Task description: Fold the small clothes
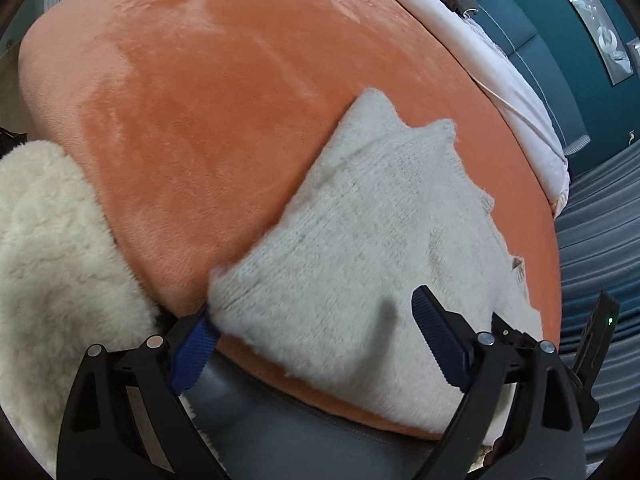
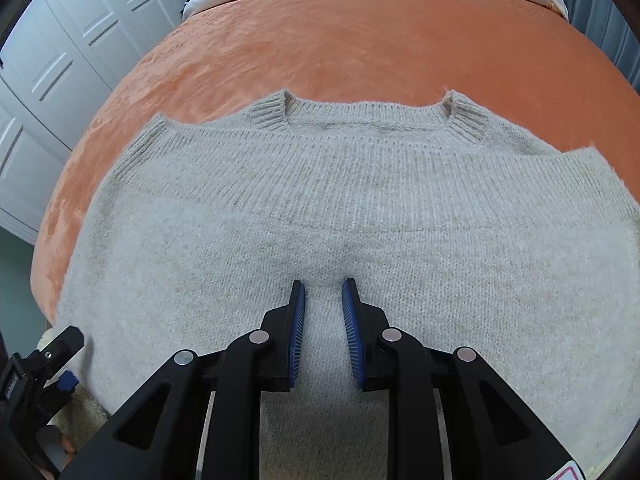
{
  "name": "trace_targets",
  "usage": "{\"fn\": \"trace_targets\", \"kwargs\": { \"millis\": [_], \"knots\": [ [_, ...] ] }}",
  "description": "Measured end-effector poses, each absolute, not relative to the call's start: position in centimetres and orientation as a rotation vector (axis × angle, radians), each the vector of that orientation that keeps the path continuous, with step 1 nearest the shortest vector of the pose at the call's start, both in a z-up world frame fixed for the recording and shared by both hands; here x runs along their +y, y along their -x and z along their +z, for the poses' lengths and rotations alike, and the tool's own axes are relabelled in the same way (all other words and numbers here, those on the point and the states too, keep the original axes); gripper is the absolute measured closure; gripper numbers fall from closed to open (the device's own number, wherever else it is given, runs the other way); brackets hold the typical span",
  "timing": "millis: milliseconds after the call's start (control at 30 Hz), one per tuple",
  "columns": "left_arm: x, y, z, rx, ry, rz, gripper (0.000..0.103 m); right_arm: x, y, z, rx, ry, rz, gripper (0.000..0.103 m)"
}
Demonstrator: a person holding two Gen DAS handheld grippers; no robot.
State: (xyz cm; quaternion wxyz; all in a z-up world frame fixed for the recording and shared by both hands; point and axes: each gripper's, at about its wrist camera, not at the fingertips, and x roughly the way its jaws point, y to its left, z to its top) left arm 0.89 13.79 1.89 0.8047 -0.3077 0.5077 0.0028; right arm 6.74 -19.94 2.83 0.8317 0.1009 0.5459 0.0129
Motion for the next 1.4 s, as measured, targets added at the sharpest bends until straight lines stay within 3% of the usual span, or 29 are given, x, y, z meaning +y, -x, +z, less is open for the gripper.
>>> {"fn": "trace_targets", "kwargs": {
  "millis": [67,167,200,367,600,733,833,967,1067,1133,1233,1400],
  "knots": [
    [13.7,-1.2,1.6,1.075,0.657,-0.011,0.027,-19.9,-6.8,2.6,1.155,-0.233,0.034,0.082],
    [14.2,-1.2,1.8,1.061,0.685,-0.045,0.066,-19.8,-6.9,2.5,1.147,-0.239,0.037,0.082],
    [14.5,-1.1,2.0,1.055,0.724,-0.09,0.074,-19.7,-6.8,2.5,1.142,-0.236,0.037,0.082],
    [12.8,-0.4,7.0,0.946,0.663,-0.204,0.08,-19.7,-6.5,2.5,1.125,-0.239,0.041,0.082],
    [2.9,0.7,15.9,0.823,0.441,-0.495,0.082,-21.3,-5.9,3.2,1.096,-0.363,0.087,0.082],
    [-5.0,1.6,17.9,0.812,0.292,-0.65,0.082,-26.3,-2.6,6.0,1.032,-0.511,0.051,0.067],
    [-10.6,2.0,17.3,0.847,0.207,-0.741,0.082,-31.9,1.2,7.7,0.984,-0.551,-0.04,0.065],
    [-18.4,1.8,12.4,0.975,0.043,-0.78,0.078,-38.5,6.6,9.0,0.93,-0.628,-0.151,0.054],
    [-21.8,2.6,9.2,1.063,-0.13,-0.705,0.069,-41.2,9.3,9.5,0.916,-0.674,-0.187,0.047],
    [-21.3,4.0,9.8,1.003,-0.152,-0.712,0.038,-41.5,10.2,9.9,0.91,-0.672,-0.176,0.041],
    [-18.6,5.8,11.5,0.889,-0.172,-0.68,0.015,-40.7,10.0,10.1,0.903,-0.671,-0.105,0.031],
    [-14.9,6.2,9.0,0.927,-0.315,-0.555,0.014,-38.1,5.4,8.4,0.977,-0.709,-0.011,0.026]
  ]
}}
